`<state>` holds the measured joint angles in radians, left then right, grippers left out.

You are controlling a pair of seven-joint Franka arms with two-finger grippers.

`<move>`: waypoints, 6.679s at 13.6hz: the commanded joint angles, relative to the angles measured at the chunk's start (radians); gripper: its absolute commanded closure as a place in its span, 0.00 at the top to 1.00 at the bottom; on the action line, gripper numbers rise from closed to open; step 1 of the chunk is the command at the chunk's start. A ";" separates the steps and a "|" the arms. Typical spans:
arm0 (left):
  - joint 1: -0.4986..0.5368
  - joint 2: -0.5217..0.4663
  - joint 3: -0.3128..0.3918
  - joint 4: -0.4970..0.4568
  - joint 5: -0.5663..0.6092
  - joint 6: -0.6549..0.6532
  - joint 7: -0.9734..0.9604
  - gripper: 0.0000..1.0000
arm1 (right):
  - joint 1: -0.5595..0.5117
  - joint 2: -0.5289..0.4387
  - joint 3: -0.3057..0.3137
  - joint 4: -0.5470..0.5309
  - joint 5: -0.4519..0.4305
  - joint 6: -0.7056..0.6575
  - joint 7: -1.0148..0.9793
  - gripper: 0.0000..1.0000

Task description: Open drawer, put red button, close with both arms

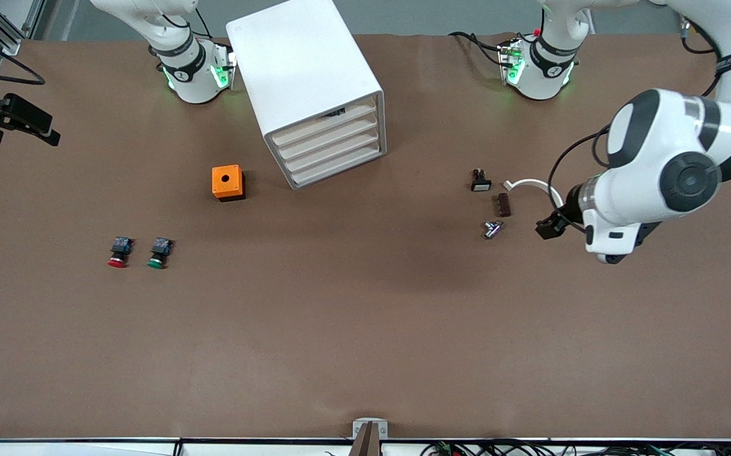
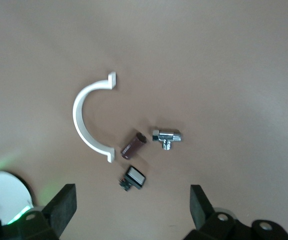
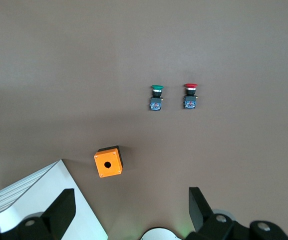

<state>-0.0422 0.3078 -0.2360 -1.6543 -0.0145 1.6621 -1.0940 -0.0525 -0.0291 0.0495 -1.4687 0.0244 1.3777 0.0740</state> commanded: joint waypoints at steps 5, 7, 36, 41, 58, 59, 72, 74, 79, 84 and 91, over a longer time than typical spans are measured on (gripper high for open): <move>-0.117 0.132 -0.009 0.065 -0.101 -0.030 -0.632 1.00 | -0.020 0.020 -0.008 0.033 -0.027 -0.003 -0.014 1.00; -0.156 0.155 -0.011 0.065 -0.174 -0.031 -0.749 1.00 | -0.026 0.052 -0.008 0.039 -0.040 -0.006 -0.025 1.00; -0.528 0.491 -0.009 0.223 -0.826 -0.022 -1.531 0.55 | -0.264 0.422 -0.007 -0.628 0.012 1.095 -0.135 1.00; -0.550 0.499 -0.008 0.225 -0.826 0.015 -1.523 0.04 | -0.262 0.471 -0.007 -0.711 0.012 1.263 -0.183 1.00; -0.383 0.485 0.104 0.332 -0.811 0.027 -1.368 1.00 | -0.251 0.399 0.003 -0.613 0.014 0.960 -0.120 0.00; -0.377 0.484 0.124 0.353 -0.811 0.025 -1.368 1.00 | -0.228 0.368 0.003 -0.554 0.014 0.836 -0.058 0.00; -0.355 0.209 0.241 0.393 -0.265 -0.051 -0.786 1.00 | 0.443 0.153 0.003 -0.298 0.219 0.489 1.136 0.00; -0.357 0.189 0.239 0.393 -0.172 -0.051 -0.677 1.00 | 0.549 0.179 0.003 -0.298 0.218 0.561 1.265 0.00; -0.326 0.123 0.239 0.375 -0.124 -0.137 -0.306 1.00 | 0.735 0.294 0.000 -0.300 0.192 0.724 1.565 0.00; -0.312 0.091 0.234 0.332 -0.061 -0.147 -0.097 1.00 | 0.801 0.373 0.000 -0.300 0.123 0.735 1.736 0.00; -0.311 0.093 0.228 0.314 -0.047 -0.147 0.094 1.00 | 0.848 0.406 0.001 -0.295 0.129 0.738 1.848 0.00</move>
<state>-0.3537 0.4244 -0.0011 -1.3126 -0.0849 1.5168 -1.0408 0.7654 0.3525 0.0631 -1.7890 0.1684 2.1227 1.8789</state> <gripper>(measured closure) 0.000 0.586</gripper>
